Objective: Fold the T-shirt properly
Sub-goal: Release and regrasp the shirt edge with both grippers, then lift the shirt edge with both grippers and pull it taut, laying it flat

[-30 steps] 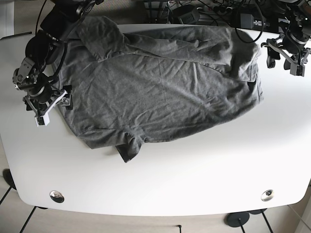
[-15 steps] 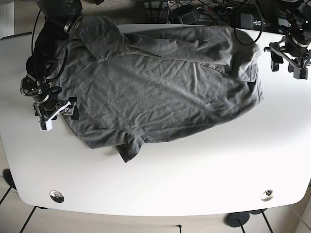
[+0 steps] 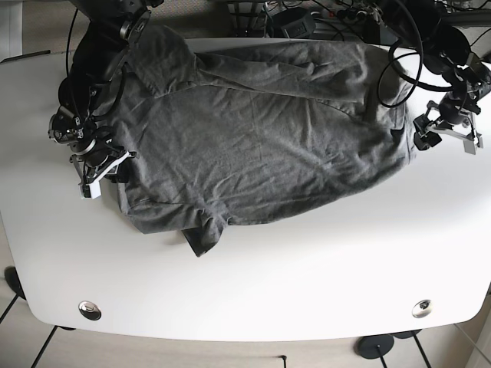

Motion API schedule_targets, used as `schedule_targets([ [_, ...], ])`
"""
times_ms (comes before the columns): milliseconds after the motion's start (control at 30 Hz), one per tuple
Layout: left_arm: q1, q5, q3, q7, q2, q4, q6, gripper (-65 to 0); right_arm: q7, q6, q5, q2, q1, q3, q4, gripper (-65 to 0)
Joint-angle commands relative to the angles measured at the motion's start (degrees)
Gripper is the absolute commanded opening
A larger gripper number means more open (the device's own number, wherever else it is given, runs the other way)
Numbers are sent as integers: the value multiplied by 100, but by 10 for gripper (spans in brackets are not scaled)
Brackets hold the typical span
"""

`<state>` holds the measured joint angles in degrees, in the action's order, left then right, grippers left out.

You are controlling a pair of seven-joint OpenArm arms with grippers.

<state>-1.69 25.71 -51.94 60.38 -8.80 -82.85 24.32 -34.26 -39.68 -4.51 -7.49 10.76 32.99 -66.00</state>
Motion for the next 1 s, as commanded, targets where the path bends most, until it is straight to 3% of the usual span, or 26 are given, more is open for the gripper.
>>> schedule_targets([
  [33, -160, 114, 302, -73, -92, 307, 8, -178, -271, -32, 174, -29, 27, -16, -7, -583],
  [300, -310, 123, 1128, -82, -48, 491, 8, -194, -271, -32, 130, -21, -8, -16, -24, -585],
  [400, -319, 123, 935, -108, 40, 491, 8, -449, -271, -32, 122, -21, -17, -7, -33, -595],
  [467, -319, 123, 944, -170, 23, 491, 17, -628, -271, -32, 122, -21, -17, -7, -42, -634],
  [500, -319, 132, 953, -214, 14, 456, 26, -650, -271, -32, 122, -21, -26, 2, -156, -633],
  [633, -283, 97, 953, 120, 23, -669, 606, -650, -402, -32, -45, 199, -474, -7, -1413, -633],
  [767, -187, 114, 1067, 744, 14, -2058, 667, -650, -1176, -32, -353, 331, -1072, -7, -3013, -633],
  [933, -275, 132, 1251, 771, -92, -2981, 676, -650, -2108, -32, -590, 287, -958, 2, -4367, -633],
  [1000, -705, 123, 1612, 780, -373, -2955, 667, -650, -2424, -32, -564, 76, -430, -7, -4359, -633],
])
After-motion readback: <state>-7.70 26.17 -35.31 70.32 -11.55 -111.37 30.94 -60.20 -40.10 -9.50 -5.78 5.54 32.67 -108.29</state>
